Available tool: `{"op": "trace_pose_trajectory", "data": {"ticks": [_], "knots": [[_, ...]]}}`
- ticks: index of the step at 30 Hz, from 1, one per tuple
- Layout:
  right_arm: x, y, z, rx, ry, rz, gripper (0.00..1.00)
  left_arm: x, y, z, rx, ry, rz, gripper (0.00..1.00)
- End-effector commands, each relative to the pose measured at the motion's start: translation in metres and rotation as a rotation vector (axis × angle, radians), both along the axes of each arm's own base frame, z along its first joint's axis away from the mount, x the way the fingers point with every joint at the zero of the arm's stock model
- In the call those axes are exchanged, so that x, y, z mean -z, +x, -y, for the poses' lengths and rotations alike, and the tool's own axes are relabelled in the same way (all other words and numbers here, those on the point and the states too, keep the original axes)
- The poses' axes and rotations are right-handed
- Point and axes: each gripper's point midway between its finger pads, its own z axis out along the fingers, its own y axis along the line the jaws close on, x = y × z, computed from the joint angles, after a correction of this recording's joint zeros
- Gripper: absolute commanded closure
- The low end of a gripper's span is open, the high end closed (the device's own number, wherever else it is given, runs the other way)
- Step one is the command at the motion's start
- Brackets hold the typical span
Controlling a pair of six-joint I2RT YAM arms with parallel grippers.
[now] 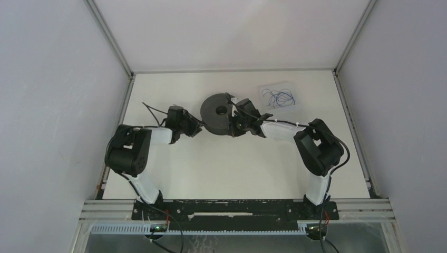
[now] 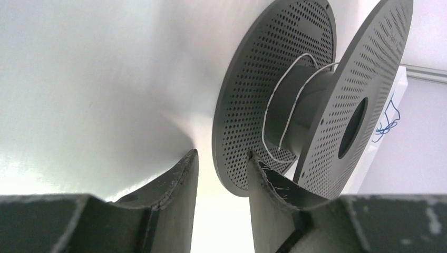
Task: Wrap the cables
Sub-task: Place the cable reel at the center of the board.
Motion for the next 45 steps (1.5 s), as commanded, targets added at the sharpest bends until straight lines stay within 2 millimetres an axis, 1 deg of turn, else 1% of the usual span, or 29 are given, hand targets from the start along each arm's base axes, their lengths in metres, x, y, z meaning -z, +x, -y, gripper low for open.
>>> {"op": "trace_pose_trajectory", "data": {"ticks": [1,4,9,12,17,20,25,29,34,40,43,45], "knots": [[0.0,0.008,-0.003,0.012,0.023,0.016,1.0,-0.007,0.002,-0.007,0.009,0.0,0.042,0.57],[0.003,0.009,-0.003,0.017,0.024,0.011,1.0,-0.006,0.002,-0.011,0.006,0.003,0.041,0.56],[0.007,0.02,0.006,0.058,0.028,0.002,1.0,-0.005,0.001,-0.015,0.009,0.005,0.034,0.56],[0.008,0.027,0.008,0.07,0.057,-0.009,1.0,-0.007,0.002,-0.02,0.006,0.004,0.034,0.55],[0.009,0.037,0.011,0.088,0.055,-0.005,1.0,-0.015,0.004,-0.029,-0.018,0.005,0.049,0.55],[0.01,0.044,0.01,0.103,0.062,-0.01,1.0,-0.022,0.007,-0.031,-0.027,-0.002,0.065,0.55],[0.015,0.045,0.003,0.117,0.106,-0.054,1.0,-0.028,0.011,-0.036,-0.044,-0.013,0.08,0.55],[0.011,0.046,-0.003,0.122,0.177,-0.095,1.0,-0.033,0.015,-0.041,-0.059,-0.016,0.093,0.54],[0.011,0.045,-0.006,0.137,0.236,-0.157,0.99,-0.049,0.027,-0.049,-0.07,-0.013,0.132,0.53],[0.009,0.047,-0.008,0.144,0.258,-0.165,0.97,-0.092,0.057,-0.057,-0.064,-0.013,0.255,0.52],[0.008,0.046,-0.007,0.143,0.255,-0.165,0.97,-0.106,0.071,-0.057,-0.035,-0.018,0.291,0.52],[0.008,0.046,-0.007,0.138,0.254,-0.163,0.97,-0.111,0.081,-0.052,0.006,-0.026,0.28,0.51]]}}
